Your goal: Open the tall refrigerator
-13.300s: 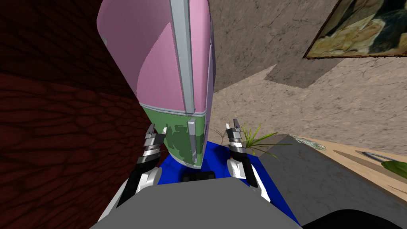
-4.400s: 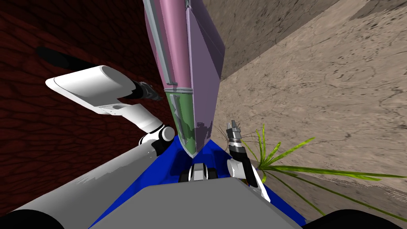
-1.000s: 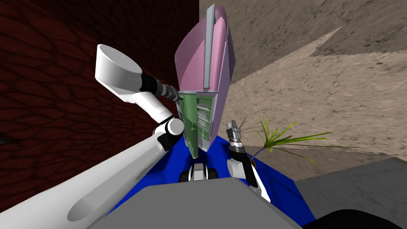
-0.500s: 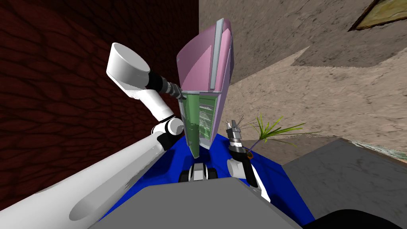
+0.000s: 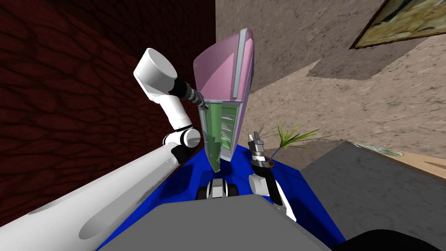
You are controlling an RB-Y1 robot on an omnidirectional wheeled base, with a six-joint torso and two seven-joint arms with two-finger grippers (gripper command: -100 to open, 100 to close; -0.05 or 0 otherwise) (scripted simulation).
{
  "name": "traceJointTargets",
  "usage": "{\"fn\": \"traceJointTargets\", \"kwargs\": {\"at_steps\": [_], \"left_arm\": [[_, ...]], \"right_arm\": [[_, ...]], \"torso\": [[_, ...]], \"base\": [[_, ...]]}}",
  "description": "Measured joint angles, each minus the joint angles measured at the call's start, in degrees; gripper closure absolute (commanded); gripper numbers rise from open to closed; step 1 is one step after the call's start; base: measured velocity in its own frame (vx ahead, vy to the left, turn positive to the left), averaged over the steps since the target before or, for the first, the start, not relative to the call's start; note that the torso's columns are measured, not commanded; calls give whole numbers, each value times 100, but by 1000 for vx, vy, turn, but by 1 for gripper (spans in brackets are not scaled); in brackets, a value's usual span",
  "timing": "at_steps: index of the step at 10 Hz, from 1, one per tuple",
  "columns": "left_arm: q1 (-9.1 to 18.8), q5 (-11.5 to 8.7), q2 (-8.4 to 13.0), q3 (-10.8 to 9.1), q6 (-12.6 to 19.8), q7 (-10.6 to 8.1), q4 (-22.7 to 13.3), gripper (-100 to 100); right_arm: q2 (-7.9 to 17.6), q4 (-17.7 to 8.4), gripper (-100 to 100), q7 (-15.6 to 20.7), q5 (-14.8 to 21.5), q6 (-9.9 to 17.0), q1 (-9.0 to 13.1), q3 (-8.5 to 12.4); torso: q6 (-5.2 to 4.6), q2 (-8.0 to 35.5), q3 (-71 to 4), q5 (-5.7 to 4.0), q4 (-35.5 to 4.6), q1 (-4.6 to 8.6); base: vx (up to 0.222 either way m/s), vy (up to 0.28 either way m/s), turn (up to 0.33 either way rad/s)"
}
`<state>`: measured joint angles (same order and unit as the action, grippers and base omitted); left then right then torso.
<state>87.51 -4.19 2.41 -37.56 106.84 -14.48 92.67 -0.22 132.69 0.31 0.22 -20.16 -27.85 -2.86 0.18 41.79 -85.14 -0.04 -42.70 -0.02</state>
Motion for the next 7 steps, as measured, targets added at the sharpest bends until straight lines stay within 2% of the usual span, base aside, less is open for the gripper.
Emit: {"fn": "traceJointTargets", "kwargs": {"at_steps": [2, 3, 5, 6, 7], "left_arm": [[-15, 8, 2, 51, -41, -39, 2, 100], [12, 12, 11, 57, -94, -44, -105, 100], [-19, 5, -25, 67, -135, -38, -54, 100], [20, 10, -14, 71, -135, -49, -114, 100], [0, -127, -82, -10, -36, 2, -90, 100]], "right_arm": [[-1, 0, 0, 0, 0, 0, 0, -1], [-1, 1, 0, 0, 0, 0, 0, -1], [-1, 1, 0, 0, 0, 0, 0, -1], [-1, 0, 0, 0, 0, 0, 0, -1], [1, 1, 0, 0, 0, 0, 0, 1]], "torso": [[-17, -5, -8, -16, -10, 21], [-19, -6, -12, -12, -13, 5], [-2, 6, 0, 10, -9, -40], [2, 10, 1, 14, -17, -53], [12, 26, 24, 39, 7, -115]], "base": [[1, -30, 7], [7, -17, -19], [3, -5, -6], [-30, 185, 71], [-12, 250, 18]]}}
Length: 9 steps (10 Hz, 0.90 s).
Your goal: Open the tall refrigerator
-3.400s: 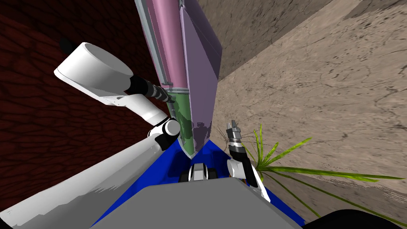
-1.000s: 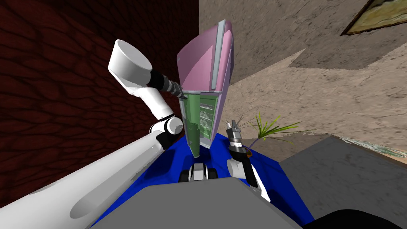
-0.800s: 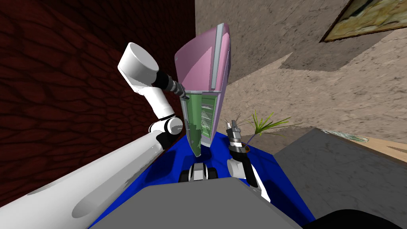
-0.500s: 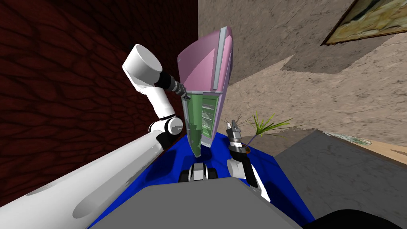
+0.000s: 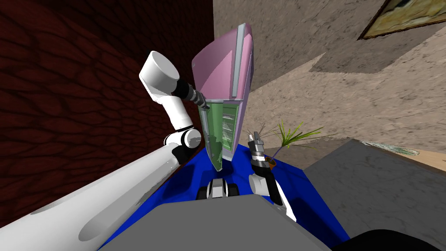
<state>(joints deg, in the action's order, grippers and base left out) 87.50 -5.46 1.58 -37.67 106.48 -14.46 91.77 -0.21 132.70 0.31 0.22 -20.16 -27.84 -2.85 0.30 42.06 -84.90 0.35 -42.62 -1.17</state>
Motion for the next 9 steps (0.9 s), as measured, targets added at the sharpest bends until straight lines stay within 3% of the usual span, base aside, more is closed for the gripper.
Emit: {"fn": "traceJointTargets", "kwargs": {"at_steps": [6, 9], "left_arm": [[-131, -679, -125, -493, 435, 414, 239, 100], [-179, -1069, -185, -769, 654, 656, 318, 100]], "right_arm": [[1, -1, 0, 0, 0, 0, 0, 1], [1, 0, 0, 0, 0, 0, 0, 1]], "torso": [[-36, -29, -7, -41, 53, 130], [-35, -20, 2, -39, 55, 129]], "base": [[-28, 272, 64], [12, 220, 32]]}}
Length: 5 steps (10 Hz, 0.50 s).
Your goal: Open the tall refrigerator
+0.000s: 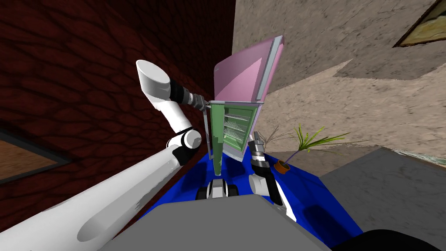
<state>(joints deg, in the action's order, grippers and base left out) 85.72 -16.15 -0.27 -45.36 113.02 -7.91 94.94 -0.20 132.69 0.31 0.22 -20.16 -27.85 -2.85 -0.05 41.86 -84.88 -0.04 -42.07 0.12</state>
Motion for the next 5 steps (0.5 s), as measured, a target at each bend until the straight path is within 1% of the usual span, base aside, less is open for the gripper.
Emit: {"fn": "traceJointTargets", "kwargs": {"at_steps": [1, 2, 3, 5], "left_arm": [[12, -21, 2, -6, 15, 24, 9, 100], [15, -72, 0, -17, 37, 41, -27, 100], [23, -158, -12, -37, 59, 71, -112, 100], [27, -264, -40, -58, 101, 104, -187, 100]], "right_arm": [[-2, 0, 0, 0, 0, 0, 0, -1], [-1, 0, 0, 0, 0, 0, 1, -1], [0, 0, 0, 0, 0, 0, 1, 0], [1, 0, 0, 0, 0, 0, 0, 1]], "torso": [[0, 7, 6, -6, 4, 35], [-8, -3, -2, -7, 0, 10], [-6, -15, -15, 6, -1, -31], [3, -40, -36, 8, -1, -34]], "base": [[36, 183, -81], [39, 303, -193], [38, 279, -82], [76, 271, -53]]}}
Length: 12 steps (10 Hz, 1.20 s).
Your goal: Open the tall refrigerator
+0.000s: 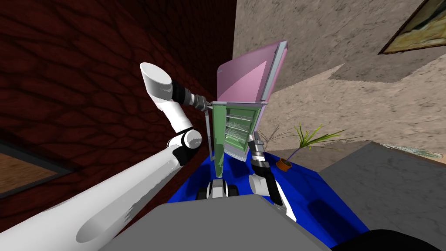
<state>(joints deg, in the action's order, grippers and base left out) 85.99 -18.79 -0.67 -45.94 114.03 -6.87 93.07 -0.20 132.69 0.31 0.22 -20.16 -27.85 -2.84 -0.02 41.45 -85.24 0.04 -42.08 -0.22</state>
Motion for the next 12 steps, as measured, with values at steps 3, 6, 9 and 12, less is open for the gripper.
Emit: {"fn": "traceJointTargets", "kwargs": {"at_steps": [3, 6, 9, 12], "left_arm": [[19, -185, 9, -53, 25, 77, -140, 100], [62, -379, 14, -102, 51, 144, -282, 100], [266, -338, 14, -76, 47, 34, -375, -100], [539, -184, -38, 1, 99, -239, -485, -100]], "right_arm": [[0, 0, 0, 0, 0, 0, 1, 0], [-1, 0, 0, 0, 0, 0, 1, -1], [-3, 0, 0, 0, 0, 0, 0, -3], [-4, 0, 0, 0, 0, 0, 1, -3]], "torso": [[-16, -7, -5, -10, 12, 23], [-19, -1, 1, -19, 16, 50], [-13, 58, 50, -32, -6, 101], [-16, 73, 40, -21, -56, 47]], "base": [[39, 314, -109], [43, 271, -103], [23, 68, -3], [10, 24, -13]]}}
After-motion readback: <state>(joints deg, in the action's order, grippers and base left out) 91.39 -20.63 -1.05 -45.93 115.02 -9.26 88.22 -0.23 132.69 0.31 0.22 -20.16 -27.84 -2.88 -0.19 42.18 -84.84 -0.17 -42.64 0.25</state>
